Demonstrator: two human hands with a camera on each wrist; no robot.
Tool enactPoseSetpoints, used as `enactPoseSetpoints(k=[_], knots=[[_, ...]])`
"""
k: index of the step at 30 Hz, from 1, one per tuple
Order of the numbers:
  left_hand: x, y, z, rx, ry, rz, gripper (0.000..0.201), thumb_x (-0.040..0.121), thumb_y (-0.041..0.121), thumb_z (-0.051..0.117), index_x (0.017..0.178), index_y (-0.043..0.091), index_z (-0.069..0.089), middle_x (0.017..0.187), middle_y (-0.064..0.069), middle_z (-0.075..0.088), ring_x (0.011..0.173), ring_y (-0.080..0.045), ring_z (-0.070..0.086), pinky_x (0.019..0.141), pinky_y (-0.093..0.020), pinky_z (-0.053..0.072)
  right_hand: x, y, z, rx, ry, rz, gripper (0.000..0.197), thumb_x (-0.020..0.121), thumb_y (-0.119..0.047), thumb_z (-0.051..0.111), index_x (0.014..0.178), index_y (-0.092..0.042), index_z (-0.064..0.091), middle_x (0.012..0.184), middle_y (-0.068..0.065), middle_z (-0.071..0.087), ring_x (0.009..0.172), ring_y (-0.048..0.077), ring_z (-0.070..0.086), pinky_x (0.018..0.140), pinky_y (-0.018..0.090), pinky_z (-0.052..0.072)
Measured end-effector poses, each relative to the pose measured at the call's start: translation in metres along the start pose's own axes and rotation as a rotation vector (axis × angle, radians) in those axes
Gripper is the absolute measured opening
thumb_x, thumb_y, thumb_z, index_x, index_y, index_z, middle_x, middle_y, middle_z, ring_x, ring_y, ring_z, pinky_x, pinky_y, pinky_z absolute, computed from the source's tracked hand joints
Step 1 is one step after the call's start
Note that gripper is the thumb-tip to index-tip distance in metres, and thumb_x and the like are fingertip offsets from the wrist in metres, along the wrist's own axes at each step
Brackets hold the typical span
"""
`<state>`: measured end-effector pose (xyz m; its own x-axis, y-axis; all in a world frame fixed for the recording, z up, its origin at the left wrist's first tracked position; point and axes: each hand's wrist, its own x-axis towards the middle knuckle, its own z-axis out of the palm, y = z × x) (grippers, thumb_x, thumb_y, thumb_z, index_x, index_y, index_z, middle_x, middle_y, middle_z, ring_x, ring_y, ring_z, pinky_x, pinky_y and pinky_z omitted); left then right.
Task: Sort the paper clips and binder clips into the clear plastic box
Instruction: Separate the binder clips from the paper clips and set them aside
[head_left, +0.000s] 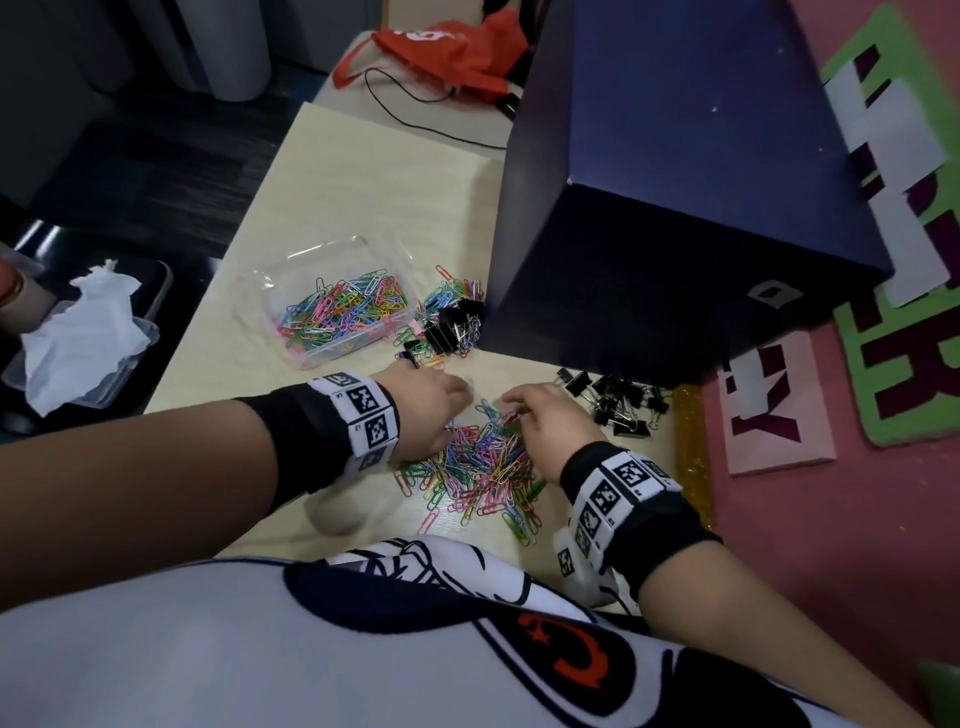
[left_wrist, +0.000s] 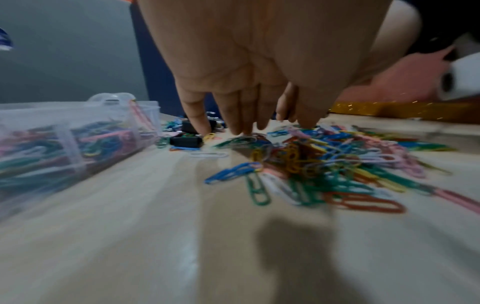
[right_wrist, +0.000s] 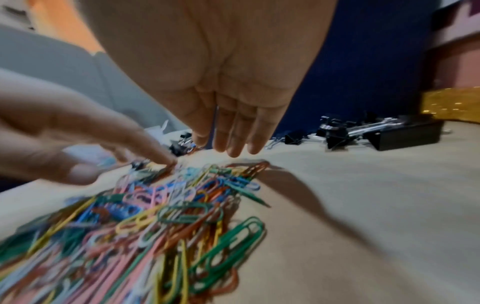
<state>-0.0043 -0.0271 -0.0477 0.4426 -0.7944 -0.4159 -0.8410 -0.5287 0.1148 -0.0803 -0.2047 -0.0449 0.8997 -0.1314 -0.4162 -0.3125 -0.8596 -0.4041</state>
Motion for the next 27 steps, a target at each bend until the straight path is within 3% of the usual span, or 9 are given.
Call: enactPoseSetpoints(k=[2,5,10,13,16,19,21,24,27], knots=[[-0.003,0.007,0.002,0.006,0.004,0.11,0.054,0.094,0.039,0.043,0.145,0.025,0.032,0.152,0.006,0.032,0.136,-0.014,0.036,0.104,-0.043,0.035,-0.003,0.006,-0.005,-0.016,0.015,0.065,0.051,0.089,0.002,0.04,0.131,-0.024,0.051,0.136,0.001,0.044,0.12,0.018,0.049,0.102,0.026,0.039],[-0.006,0.013,0.003,-0.023,0.03,0.181,0.049,0.094,0.037,0.042,0.141,0.027,0.036,0.148,0.009,0.037,0.13,-0.014,0.042,0.101,-0.041,0.037,-0.012,0.011,-0.005,-0.099,-0.096,0.085,0.055,0.088,0.002,0.043,0.135,-0.025,0.047,0.138,0.002,0.043,0.124,0.02,0.046,0.104,0.027,0.037],[0.0,-0.003,-0.008,-0.078,0.04,-0.107,0.045,0.094,0.033,0.045,0.136,0.017,0.043,0.13,-0.006,0.048,0.116,-0.026,0.049,0.094,-0.041,0.048,-0.023,0.014,-0.006,-0.062,-0.017,0.202,0.054,0.089,-0.003,0.048,0.139,-0.021,0.04,0.141,0.005,0.035,0.125,0.024,0.046,0.104,0.033,0.041],[-0.001,-0.003,-0.004,-0.034,-0.053,-0.085,0.042,0.093,0.036,0.046,0.13,0.015,0.046,0.123,-0.009,0.049,0.109,-0.027,0.051,0.091,-0.043,0.05,-0.027,0.01,0.002,-0.099,-0.058,0.262,0.049,0.09,-0.005,0.045,0.137,-0.018,0.038,0.137,0.009,0.033,0.119,0.029,0.05,0.102,0.04,0.044],[-0.002,0.003,0.005,-0.098,-0.095,-0.018,0.057,0.087,0.043,0.054,0.138,0.021,0.039,0.129,-0.008,0.044,0.113,-0.026,0.048,0.094,-0.043,0.048,-0.032,0.002,0.011,-0.095,-0.11,0.224,0.044,0.095,-0.028,0.049,0.136,-0.017,0.039,0.132,0.007,0.036,0.112,0.025,0.054,0.099,0.038,0.046],[-0.005,0.007,0.008,-0.079,-0.148,0.02,0.092,0.067,0.057,0.072,0.141,0.023,0.029,0.128,-0.007,0.041,0.114,-0.027,0.044,0.094,-0.043,0.047,-0.032,-0.003,0.013,-0.072,-0.135,0.24,0.075,0.077,-0.052,0.068,0.137,-0.019,0.036,0.129,0.005,0.036,0.112,0.024,0.053,0.098,0.037,0.046],[-0.006,0.01,0.011,0.014,-0.154,0.031,0.098,0.059,0.052,0.08,0.138,0.022,0.031,0.126,-0.007,0.038,0.111,-0.027,0.042,0.091,-0.044,0.048,-0.034,-0.008,0.016,-0.086,-0.176,0.242,0.101,0.061,-0.056,0.079,0.141,-0.024,0.027,0.129,0.004,0.031,0.114,0.025,0.052,0.098,0.038,0.047],[-0.006,0.013,0.012,0.008,-0.083,-0.013,0.068,0.073,0.033,0.072,0.131,0.019,0.038,0.12,-0.009,0.043,0.104,-0.029,0.044,0.086,-0.044,0.05,-0.033,-0.017,0.027,-0.13,-0.163,0.144,0.105,0.061,-0.051,0.081,0.144,-0.034,0.019,0.127,0.003,0.026,0.114,0.027,0.05,0.1,0.039,0.046],[-0.007,0.01,0.007,-0.034,-0.071,-0.068,0.046,0.086,0.016,0.056,0.13,0.017,0.041,0.114,-0.009,0.048,0.101,-0.031,0.049,0.081,-0.04,0.05,-0.03,-0.024,0.035,-0.091,-0.089,0.059,0.074,0.075,-0.04,0.073,0.137,-0.03,0.034,0.122,0.004,0.029,0.109,0.029,0.051,0.1,0.038,0.045]])
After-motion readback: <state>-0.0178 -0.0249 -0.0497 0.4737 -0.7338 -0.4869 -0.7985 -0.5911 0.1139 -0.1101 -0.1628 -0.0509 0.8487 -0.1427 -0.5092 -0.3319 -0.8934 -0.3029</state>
